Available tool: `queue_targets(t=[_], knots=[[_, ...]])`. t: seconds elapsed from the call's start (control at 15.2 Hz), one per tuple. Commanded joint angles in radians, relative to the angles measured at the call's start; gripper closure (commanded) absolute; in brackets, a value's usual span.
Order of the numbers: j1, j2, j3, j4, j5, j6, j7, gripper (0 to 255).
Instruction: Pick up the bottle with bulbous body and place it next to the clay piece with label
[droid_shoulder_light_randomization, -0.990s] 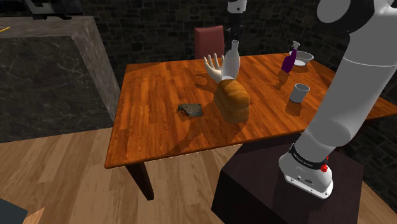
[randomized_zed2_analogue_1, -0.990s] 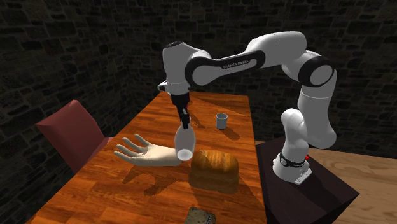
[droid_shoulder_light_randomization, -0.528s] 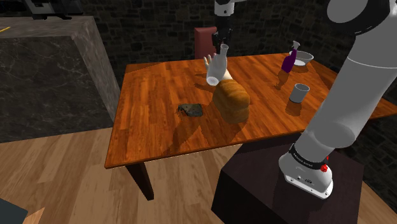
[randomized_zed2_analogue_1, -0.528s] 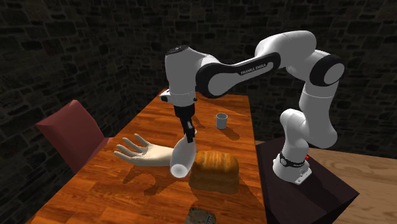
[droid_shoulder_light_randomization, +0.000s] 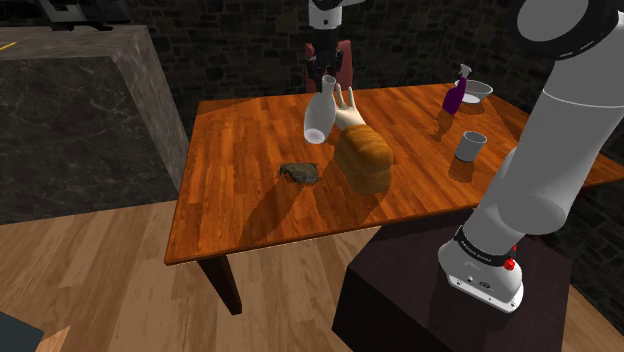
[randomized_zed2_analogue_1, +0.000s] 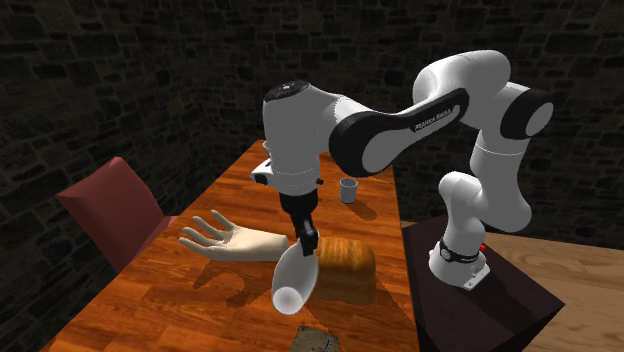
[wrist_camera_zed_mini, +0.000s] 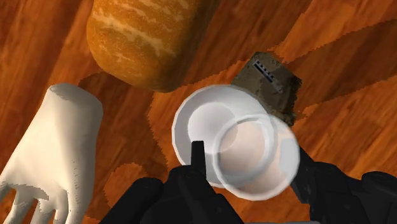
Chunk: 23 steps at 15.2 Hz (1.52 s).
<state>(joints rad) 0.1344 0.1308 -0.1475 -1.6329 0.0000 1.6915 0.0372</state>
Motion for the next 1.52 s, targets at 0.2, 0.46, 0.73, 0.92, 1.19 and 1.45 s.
queue_targets(t=[0.2, 0.46, 0.73, 0.92, 1.19, 1.45], knots=[[0.064, 0.023, 0.05, 0.035, 0.004, -0.013, 0.115, 255], [0.113, 0.07, 0.085, 0.1, 0.008, -0.03, 0.199, 255], [0.162, 0.134, 0.118, 0.189, 0.009, -0.056, 0.28, 255], [0.2, 0.194, 0.139, 0.276, 0.008, -0.082, 0.339, 255], [0.251, 0.295, 0.163, 0.427, 0.004, -0.131, 0.414, 255], [0.256, 0.297, 0.165, 0.389, 0.004, -0.092, 0.42, 255]])
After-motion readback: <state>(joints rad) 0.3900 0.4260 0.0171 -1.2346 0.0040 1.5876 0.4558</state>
